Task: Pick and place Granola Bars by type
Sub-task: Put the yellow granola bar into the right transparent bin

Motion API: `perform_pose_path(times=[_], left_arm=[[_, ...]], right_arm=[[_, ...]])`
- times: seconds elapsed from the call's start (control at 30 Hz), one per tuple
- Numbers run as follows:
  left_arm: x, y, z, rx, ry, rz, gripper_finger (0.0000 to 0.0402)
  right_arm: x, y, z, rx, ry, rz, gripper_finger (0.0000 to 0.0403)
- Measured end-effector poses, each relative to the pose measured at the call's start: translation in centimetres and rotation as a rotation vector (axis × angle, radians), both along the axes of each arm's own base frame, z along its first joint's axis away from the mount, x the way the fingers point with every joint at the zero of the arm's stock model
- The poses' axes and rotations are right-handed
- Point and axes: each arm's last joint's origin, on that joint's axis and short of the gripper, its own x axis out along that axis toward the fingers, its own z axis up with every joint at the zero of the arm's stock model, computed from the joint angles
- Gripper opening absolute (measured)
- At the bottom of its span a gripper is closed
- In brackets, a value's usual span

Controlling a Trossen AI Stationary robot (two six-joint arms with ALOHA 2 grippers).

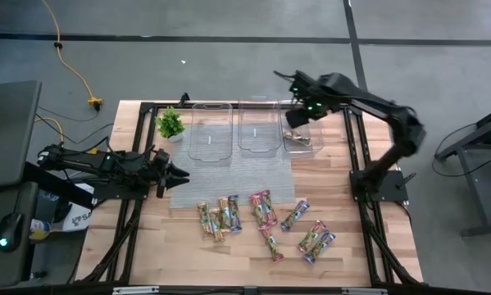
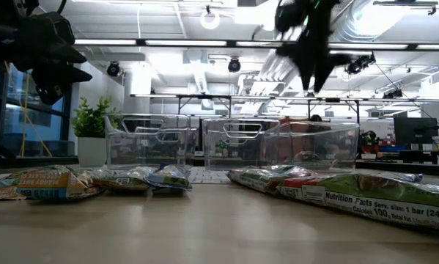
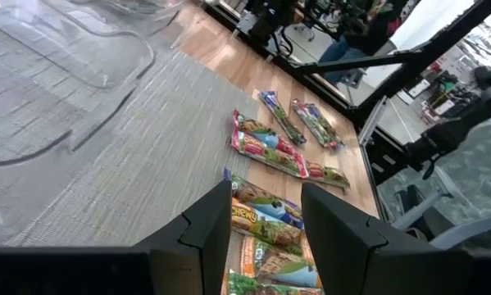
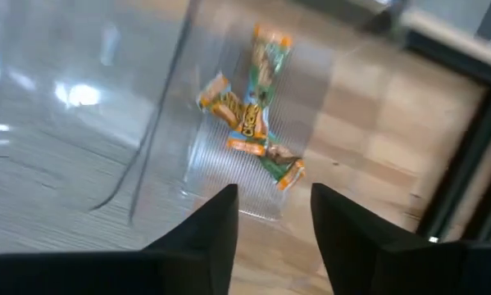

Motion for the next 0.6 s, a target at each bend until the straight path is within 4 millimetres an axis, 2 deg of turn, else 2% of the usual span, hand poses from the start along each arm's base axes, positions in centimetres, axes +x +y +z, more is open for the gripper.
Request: perform_pose_path(times=[0.1, 0.2, 0.3, 0.4, 0.5, 0.6], left_arm=[[0.0, 0.0, 0.0, 0.001, 0.0, 0.0, 0.0142], [0.0, 0.0, 0.0, 0.006, 0.001, -0.002, 0.0142], [-0.1, 0.0, -0.2, 0.044, 0.017, -0.014, 0.0142], [-0.2, 0.0, -0.8, 0.028, 0.081, -0.005, 0.0142], [-0.5, 0.2, -1.7, -0.135, 0.188, 0.1, 0.0142], [-0.5, 0.1, -2.2, -0.426, 0.241, 0.22, 0.0142]], right_arm=[[-2.2, 2.7, 3.3, -0.103, -0.081, -0.029, 0.0107], [-4.4, 5.3, 5.6, -0.177, -0.145, -0.038, 0.0063], [-5.8, 7.5, 7.0, -0.22, -0.196, 0.0, 0.0014], [-6.6, 9.0, 7.7, -0.241, -0.226, 0.049, 0.0011], [-7.0, 10.1, 7.7, -0.254, -0.184, 0.093, 0.001], [-7.2, 10.9, 7.6, -0.264, -0.13, 0.147, 0.0003]])
